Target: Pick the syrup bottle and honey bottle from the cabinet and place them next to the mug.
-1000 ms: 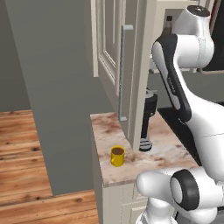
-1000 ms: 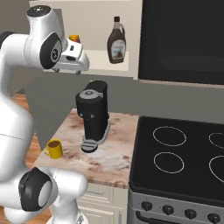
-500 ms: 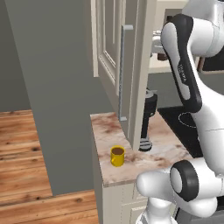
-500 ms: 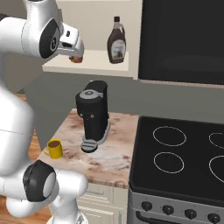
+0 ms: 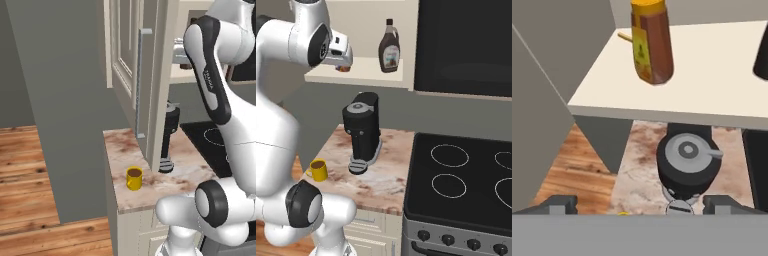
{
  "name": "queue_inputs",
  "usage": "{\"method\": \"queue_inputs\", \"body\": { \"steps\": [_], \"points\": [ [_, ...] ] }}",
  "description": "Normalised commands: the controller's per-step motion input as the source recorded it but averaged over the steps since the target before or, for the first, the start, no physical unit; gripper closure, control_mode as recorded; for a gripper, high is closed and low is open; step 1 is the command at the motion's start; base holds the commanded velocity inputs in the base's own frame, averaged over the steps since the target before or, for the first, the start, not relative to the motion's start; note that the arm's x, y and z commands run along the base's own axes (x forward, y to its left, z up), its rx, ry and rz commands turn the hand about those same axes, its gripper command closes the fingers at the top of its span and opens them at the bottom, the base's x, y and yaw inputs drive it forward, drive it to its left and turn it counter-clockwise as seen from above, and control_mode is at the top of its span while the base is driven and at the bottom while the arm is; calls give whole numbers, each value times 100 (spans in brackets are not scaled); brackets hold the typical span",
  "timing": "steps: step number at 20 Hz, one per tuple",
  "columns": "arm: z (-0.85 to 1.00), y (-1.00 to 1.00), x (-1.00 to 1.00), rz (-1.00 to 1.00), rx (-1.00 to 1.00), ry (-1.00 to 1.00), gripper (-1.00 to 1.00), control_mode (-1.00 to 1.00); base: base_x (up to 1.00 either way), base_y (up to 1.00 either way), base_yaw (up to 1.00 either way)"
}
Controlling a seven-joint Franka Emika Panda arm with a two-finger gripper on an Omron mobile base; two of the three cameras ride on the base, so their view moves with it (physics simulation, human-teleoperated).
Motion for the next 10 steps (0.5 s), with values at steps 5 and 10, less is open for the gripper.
{"method": "queue_inputs", "body": {
  "steps": [5,10],
  "points": [
    [-28,12,44,0,-2,-2,-100,-100,0,0,0],
    [0,11,42,0,0,0,-100,-100,0,0,0]
  ]
}}
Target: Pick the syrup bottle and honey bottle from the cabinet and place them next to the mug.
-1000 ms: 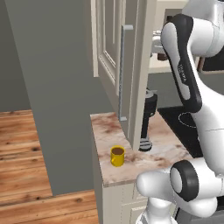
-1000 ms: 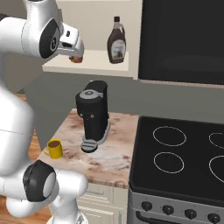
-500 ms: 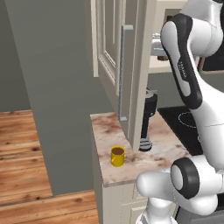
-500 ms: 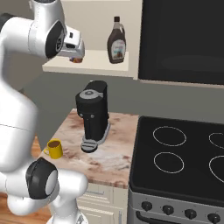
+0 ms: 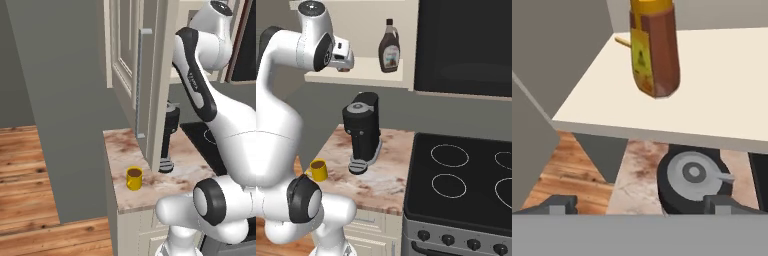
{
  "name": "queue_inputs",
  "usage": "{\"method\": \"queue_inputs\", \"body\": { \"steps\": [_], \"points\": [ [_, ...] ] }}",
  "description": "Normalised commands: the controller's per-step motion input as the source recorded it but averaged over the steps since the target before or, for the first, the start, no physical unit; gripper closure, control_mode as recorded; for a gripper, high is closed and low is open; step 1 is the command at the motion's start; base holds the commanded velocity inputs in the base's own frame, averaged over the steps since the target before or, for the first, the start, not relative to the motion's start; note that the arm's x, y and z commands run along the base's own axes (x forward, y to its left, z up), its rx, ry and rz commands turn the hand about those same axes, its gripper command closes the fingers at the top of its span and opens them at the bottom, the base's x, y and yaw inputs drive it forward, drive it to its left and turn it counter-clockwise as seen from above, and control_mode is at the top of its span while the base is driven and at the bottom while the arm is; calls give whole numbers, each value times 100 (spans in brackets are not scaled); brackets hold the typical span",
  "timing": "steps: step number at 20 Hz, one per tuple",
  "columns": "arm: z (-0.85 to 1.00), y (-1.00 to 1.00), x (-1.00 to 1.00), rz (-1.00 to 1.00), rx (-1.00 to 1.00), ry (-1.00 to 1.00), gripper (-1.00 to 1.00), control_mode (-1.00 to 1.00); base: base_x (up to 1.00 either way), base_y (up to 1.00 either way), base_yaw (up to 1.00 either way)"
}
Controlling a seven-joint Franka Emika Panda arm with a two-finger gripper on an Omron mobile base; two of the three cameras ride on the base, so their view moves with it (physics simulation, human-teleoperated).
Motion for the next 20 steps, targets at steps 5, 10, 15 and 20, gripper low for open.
{"method": "queue_inputs", "body": {
  "steps": [5,10,15,20],
  "points": [
    [0,0,43,0,0,0,-100,-100,0,0,0],
    [0,0,41,0,0,0,-100,-100,0,0,0],
    [1,-8,37,0,0,-6,-100,-100,0,0,0],
    [1,-10,17,0,2,-11,-100,-100,0,0,0]
  ]
}}
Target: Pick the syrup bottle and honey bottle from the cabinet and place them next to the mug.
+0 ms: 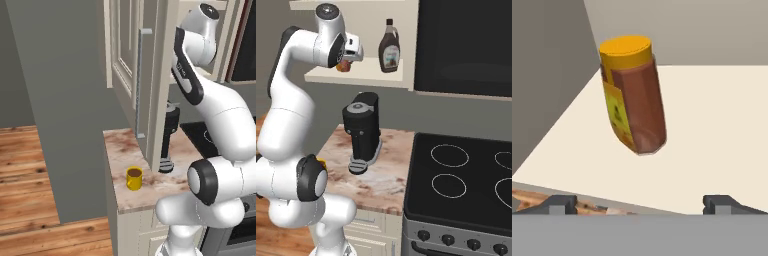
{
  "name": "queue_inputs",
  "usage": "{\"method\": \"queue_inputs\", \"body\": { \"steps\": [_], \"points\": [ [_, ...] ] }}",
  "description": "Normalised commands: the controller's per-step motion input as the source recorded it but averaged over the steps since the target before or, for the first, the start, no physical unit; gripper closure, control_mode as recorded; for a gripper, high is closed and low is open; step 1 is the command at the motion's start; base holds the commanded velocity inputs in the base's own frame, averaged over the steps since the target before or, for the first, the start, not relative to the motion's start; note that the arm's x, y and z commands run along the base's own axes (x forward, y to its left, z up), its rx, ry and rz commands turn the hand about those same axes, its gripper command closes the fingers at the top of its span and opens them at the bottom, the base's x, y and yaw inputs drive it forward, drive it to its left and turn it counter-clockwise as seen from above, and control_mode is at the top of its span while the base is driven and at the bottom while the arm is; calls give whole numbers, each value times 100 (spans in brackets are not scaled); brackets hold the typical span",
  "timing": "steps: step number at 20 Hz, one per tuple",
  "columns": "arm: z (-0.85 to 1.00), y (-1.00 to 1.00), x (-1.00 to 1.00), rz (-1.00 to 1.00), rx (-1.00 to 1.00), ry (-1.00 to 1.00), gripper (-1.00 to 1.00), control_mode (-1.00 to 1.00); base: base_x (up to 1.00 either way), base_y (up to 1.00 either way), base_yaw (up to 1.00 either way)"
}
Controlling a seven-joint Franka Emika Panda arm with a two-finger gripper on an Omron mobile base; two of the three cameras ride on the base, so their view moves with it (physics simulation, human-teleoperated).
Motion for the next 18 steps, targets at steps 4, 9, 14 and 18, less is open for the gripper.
{"method": "queue_inputs", "body": {
  "steps": [4,9,14,18],
  "points": [
    [0,-8,6,0,3,-10,-100,-100,0,0,0],
    [0,0,8,3,1,-7,-100,-100,0,0,0],
    [0,0,23,4,0,0,-100,-100,0,0,0],
    [1,0,4,9,1,1,-100,-100,0,0,0]
  ]
}}
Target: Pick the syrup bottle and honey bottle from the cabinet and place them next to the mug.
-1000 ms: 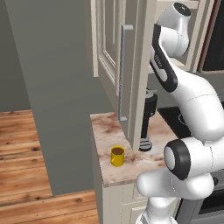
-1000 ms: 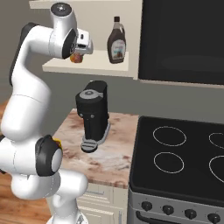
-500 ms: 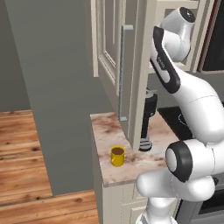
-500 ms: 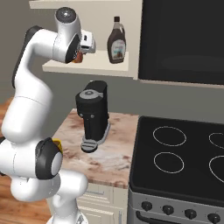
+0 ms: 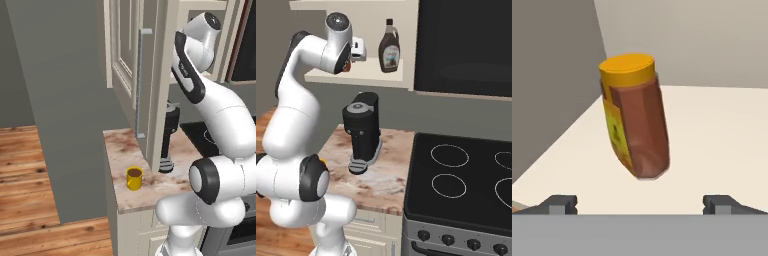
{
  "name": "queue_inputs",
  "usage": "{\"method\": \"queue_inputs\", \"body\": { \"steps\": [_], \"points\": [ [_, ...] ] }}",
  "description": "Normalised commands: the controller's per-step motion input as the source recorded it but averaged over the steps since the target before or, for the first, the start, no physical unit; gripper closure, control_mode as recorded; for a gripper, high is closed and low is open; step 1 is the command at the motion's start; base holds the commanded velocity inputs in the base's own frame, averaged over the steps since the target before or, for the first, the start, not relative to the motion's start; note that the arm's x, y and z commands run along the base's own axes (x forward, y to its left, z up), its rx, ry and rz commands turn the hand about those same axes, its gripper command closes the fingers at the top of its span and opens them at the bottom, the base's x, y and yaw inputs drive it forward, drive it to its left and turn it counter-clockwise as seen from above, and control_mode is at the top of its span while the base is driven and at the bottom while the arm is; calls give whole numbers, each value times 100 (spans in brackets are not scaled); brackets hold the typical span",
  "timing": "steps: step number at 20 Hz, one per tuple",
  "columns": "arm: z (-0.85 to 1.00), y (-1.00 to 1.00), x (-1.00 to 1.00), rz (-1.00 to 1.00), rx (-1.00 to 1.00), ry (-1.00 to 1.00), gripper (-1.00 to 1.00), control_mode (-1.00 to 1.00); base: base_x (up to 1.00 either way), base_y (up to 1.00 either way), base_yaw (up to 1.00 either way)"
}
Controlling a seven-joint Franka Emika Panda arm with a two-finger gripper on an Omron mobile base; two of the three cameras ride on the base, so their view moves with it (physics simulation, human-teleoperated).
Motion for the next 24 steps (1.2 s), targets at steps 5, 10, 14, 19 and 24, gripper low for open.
{"method": "queue_inputs", "body": {
  "steps": [5,10,14,19,24],
  "points": [
    [2,0,0,11,1,0,-100,-100,0,0,0],
    [0,0,26,6,0,0,-100,-100,0,0,0],
    [0,0,29,2,0,4,-100,-100,0,0,0],
    [0,0,24,0,0,4,-100,-100,0,0,0],
    [0,1,23,0,0,3,-100,-100,0,0,0]
  ]
}}
